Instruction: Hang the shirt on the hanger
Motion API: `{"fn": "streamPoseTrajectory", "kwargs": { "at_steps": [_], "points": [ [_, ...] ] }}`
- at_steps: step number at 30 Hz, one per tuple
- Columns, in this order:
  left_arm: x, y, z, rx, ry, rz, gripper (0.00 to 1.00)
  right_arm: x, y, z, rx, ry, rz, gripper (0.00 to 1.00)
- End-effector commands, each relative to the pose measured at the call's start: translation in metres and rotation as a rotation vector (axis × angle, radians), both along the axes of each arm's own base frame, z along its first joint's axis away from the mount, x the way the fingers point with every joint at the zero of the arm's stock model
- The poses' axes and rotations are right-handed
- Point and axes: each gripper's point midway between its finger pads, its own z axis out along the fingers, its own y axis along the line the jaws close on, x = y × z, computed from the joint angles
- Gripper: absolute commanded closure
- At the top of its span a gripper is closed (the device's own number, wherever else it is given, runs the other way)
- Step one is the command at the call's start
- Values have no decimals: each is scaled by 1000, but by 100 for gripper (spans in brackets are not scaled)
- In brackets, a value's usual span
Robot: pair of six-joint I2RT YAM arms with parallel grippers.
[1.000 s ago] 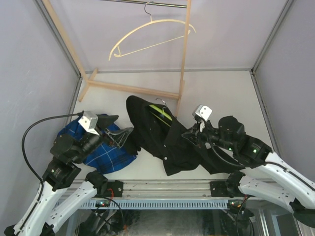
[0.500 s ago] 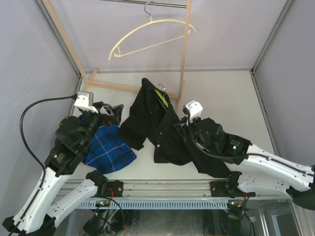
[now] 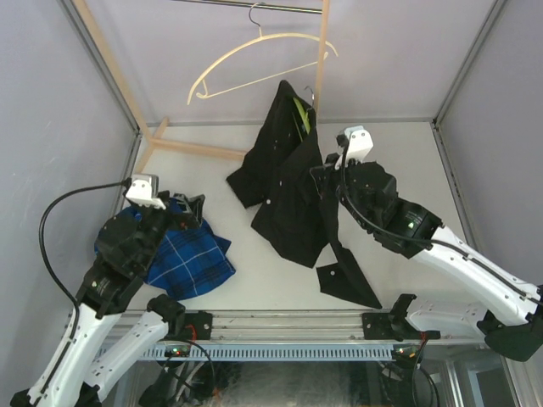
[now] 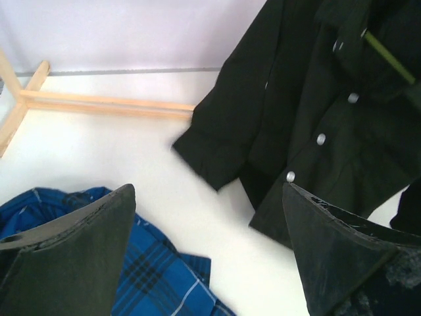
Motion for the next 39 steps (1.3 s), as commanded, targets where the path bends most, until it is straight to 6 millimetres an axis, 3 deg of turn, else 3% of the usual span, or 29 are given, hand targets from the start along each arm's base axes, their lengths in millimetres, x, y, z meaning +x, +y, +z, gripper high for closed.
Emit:
{"fn": "streamPoseTrajectory", "kwargs": {
  "at_steps": [1, 5, 12, 14, 21, 25, 32, 39],
  "points": [
    [-7, 14, -25, 40, 21, 42, 4, 7, -3, 78, 145, -139, -47, 100],
    [-10, 17, -44, 37, 45, 53, 5, 1, -12, 94, 155, -172, -96, 100],
    [-9, 15, -58, 47, 66, 49, 5, -12, -26, 99, 187, -164, -132, 100],
    [-9, 15, -61, 47, 71, 47, 5, -16, -27, 96, 199, -141, -119, 100],
    [-9, 14, -67, 51, 79, 44, 5, -33, -30, 58, 164, -24, -84, 100],
    [-9, 14, -69, 54, 85, 44, 5, -43, -38, 50, 162, -9, -80, 100],
    [-9, 13, -70, 54, 87, 39, 5, -54, -41, 85, 232, -116, -9, 100],
    [-12, 13, -66, 45, 60, 30, 5, -40, -31, 112, 194, -234, -7, 100]
  ]
}}
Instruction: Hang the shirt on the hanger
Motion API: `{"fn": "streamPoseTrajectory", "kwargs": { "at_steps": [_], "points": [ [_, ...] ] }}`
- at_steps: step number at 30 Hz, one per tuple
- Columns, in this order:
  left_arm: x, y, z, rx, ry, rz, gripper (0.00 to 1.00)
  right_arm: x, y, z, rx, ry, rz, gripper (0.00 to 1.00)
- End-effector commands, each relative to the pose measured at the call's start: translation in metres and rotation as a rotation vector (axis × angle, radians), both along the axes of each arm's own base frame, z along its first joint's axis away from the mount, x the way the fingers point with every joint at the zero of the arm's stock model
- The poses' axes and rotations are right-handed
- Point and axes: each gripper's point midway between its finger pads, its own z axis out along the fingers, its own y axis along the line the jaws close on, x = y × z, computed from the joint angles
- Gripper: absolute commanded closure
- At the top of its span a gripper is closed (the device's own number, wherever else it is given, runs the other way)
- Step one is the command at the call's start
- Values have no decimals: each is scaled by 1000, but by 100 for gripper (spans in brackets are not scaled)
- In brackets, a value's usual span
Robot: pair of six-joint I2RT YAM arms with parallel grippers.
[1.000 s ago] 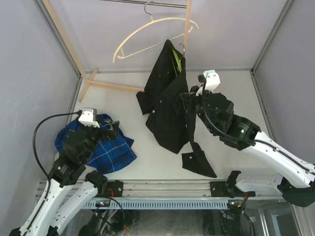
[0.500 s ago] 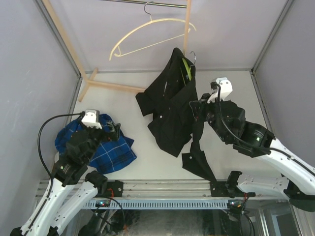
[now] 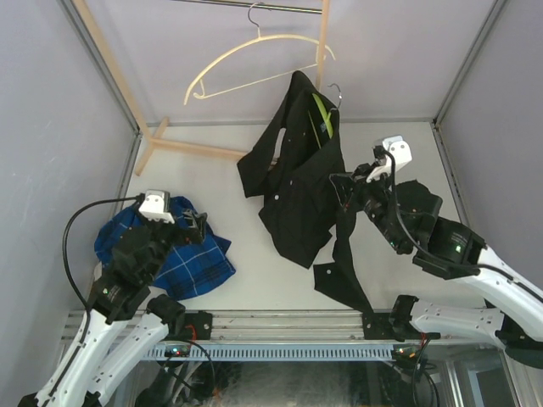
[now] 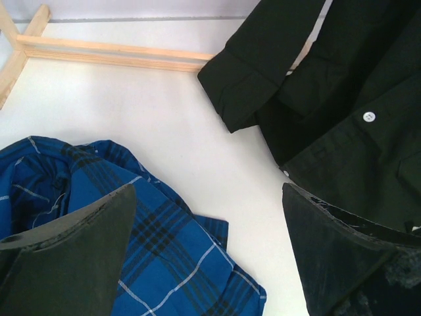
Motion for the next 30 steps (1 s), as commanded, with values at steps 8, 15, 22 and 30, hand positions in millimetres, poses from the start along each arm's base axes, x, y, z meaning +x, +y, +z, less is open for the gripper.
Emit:
{"fn": "streamPoseTrajectory", "kwargs": {
  "at_steps": [8, 15, 22, 30],
  "points": [
    [1, -1, 5, -14, -37, -5, 5, 34, -1, 95, 81, -214, -158, 100],
    [-2, -5, 24, -58, -107, -35, 5, 16, 9, 65, 73, -129, -41, 100],
    [4, -20, 65, -156, -227, -88, 5, -40, -1, 14, 60, -80, 223, 100],
    [44, -55, 72, -224, -153, -124, 8, -57, -52, -65, 40, 127, 90, 100]
  ]
}}
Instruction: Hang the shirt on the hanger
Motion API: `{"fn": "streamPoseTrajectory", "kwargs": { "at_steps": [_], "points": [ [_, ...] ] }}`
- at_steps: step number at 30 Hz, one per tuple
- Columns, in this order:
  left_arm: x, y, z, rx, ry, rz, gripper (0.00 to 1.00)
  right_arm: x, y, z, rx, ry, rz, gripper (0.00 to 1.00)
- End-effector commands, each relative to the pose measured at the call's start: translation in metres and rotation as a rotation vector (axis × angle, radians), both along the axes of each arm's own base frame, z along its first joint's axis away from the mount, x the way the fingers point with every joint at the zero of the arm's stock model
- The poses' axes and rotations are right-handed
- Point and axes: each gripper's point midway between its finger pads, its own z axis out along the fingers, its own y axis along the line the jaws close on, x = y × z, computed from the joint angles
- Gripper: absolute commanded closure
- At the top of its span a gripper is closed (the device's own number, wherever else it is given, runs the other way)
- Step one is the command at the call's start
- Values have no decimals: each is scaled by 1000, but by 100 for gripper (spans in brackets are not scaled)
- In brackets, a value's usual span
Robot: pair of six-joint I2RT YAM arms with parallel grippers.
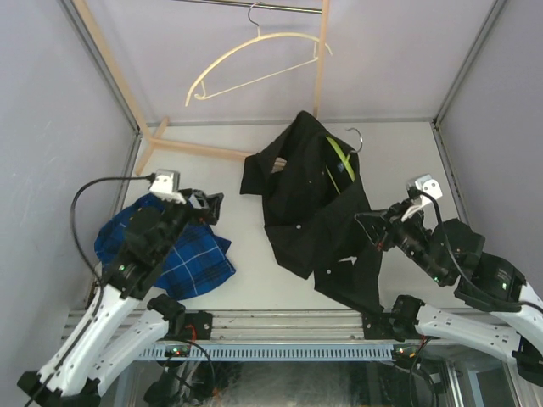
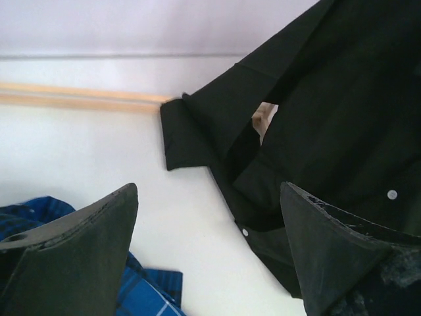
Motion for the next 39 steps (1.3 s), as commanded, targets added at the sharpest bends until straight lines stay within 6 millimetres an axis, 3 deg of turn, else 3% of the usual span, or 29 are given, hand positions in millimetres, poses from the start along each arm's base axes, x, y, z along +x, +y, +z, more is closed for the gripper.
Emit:
{"fn": "streamPoseTrajectory", "kwargs": {
  "at_steps": [1, 5, 9, 15, 18, 23, 25, 27, 29, 32, 35, 39],
  "points": [
    [19, -17, 34, -96, -43, -23, 9, -5, -16, -28, 58, 114, -85, 100],
    [31, -15, 32, -113, -44, 22, 9, -8, -24, -42, 72, 148, -118, 100],
    [30, -17, 24, -105, -21, 17, 7, 0, -46, -47, 106, 151, -251, 100],
    [30, -19, 22, -108, -55, 2, 6, 3, -39, -52, 107, 152, -244, 100],
    [42, -33, 22, -127, -57, -34, 6, 8, -45, -56, 94, 150, -294, 100],
    [75, -72, 29, -118, -105, -74, 5, 16, -99, -66, 134, 154, -595, 100],
    [90, -98, 36, -94, -125, -100, 5, 14, -108, -68, 139, 163, -631, 100],
    [110, -120, 41, -78, -124, -115, 5, 9, -99, -72, 116, 197, -564, 100],
    [133, -136, 53, -100, -124, -101, 5, -4, -69, -72, 37, 194, -316, 100],
    [165, -148, 54, -111, -100, -42, 7, -31, -39, -60, 46, 161, -27, 100],
    [198, -154, 54, -107, -93, 44, 7, -53, -32, -50, 63, 156, 109, 100],
    [232, -172, 56, -109, -76, 82, 6, -66, -23, -59, -7, 208, 201, 100]
  ]
}}
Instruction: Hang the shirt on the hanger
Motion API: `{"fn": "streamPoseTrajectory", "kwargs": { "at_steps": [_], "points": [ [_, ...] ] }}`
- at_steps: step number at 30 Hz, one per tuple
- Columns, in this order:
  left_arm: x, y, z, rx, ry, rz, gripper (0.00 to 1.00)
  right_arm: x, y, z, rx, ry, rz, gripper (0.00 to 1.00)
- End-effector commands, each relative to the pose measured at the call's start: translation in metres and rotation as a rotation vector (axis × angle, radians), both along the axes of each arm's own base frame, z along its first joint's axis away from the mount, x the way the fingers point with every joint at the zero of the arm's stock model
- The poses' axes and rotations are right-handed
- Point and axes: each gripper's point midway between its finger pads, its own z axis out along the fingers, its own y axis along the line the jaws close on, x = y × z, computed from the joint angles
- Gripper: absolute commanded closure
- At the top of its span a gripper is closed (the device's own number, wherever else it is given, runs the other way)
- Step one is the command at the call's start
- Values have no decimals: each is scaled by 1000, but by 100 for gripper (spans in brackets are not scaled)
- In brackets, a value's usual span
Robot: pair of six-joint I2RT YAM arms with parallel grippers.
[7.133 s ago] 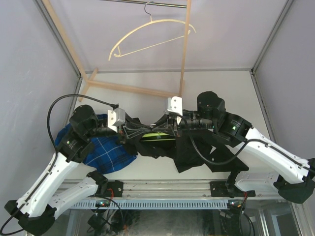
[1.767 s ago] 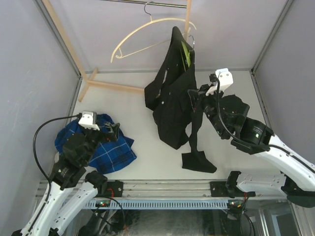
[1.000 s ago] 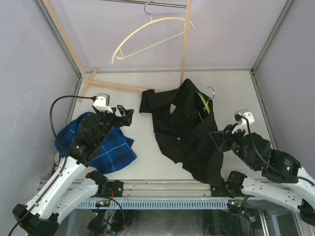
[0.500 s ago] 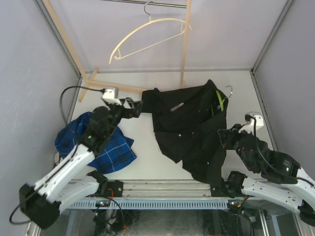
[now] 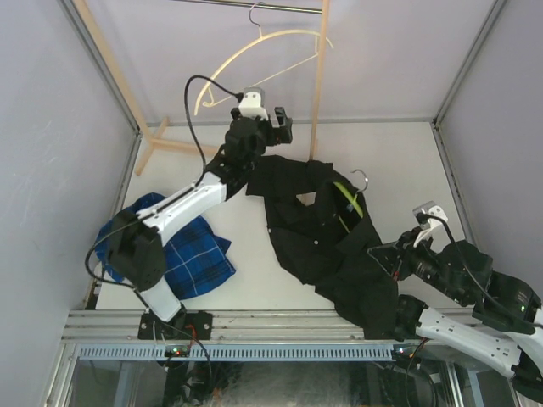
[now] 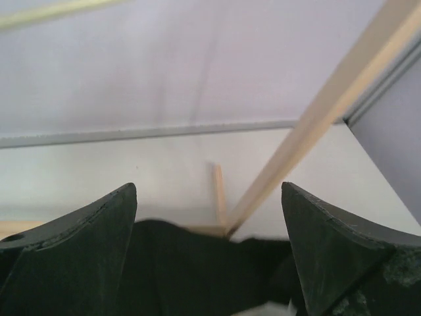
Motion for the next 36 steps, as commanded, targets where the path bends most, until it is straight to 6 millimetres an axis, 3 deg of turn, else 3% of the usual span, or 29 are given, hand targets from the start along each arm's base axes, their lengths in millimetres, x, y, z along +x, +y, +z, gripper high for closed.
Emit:
{"fn": "streamPoseTrajectory", "kwargs": {
  "at_steps": [1, 9, 14, 18, 24, 28, 30, 33, 36],
  "points": [
    [35, -10, 38, -73, -56, 81, 6, -22, 28, 21, 21, -25, 229, 100],
    [80, -57, 15, -87, -35, 50, 6, -46, 53, 12, 9, -25, 461, 100],
    [105, -109, -1, -51, 23, -98, 5, -62, 60, 15, 34, -34, 570, 100],
    [105, -152, -2, -66, 13, -278, 5, -78, 61, 15, 58, -32, 653, 100],
    [75, -212, 10, -95, -87, -446, 4, -88, 50, 25, 111, -81, 661, 100],
    [27, -269, 22, -142, -176, -633, 4, -90, 44, 30, 133, -94, 640, 100],
    [7, -288, 21, -116, -208, -687, 4, -89, 41, 29, 133, -87, 623, 100],
    [-3, -292, 11, -79, -190, -698, 3, -88, 39, 28, 131, -81, 610, 100],
    [6, -272, -6, -42, -137, -654, 0, -83, 39, 28, 123, -89, 586, 100]
  ]
}}
